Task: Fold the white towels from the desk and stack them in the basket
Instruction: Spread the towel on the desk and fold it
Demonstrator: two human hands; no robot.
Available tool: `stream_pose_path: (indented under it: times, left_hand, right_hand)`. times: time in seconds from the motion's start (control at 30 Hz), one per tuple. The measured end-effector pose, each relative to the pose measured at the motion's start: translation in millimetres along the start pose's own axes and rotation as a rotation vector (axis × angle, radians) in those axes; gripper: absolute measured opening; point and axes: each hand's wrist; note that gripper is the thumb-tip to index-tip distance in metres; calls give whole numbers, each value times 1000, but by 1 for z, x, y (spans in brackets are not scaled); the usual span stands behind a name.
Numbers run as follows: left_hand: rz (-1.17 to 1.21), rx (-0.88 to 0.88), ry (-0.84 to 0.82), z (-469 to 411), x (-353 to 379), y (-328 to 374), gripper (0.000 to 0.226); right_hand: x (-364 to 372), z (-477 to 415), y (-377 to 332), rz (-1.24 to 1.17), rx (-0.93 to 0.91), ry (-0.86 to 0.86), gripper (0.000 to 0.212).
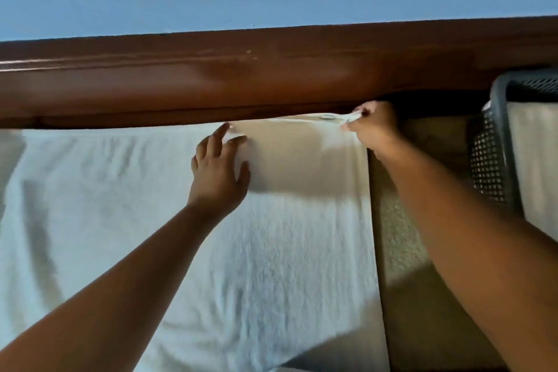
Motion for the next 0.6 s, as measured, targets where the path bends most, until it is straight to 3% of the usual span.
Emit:
stream_pose_path:
  times: [0.27, 0.47, 0.6]
  left_hand:
    - [-30, 77, -169, 83, 13, -4, 53]
    - [-104, -74, -192, 188, 17, -55, 64]
    - [-105, -401, -126, 270, 9, -99, 67]
  right_hand:
    - [0, 64, 33, 239, -123, 330, 35]
    - [34, 194, 100, 474, -396, -16, 33]
    - [50, 266, 142, 571, -484, -180, 43]
Point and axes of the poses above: each hand's wrist, its own z-axis away from the middle knuckle, its own x-axis out of the palm, y = z × x, and after that the axes turned 1 degree about z, right-handed
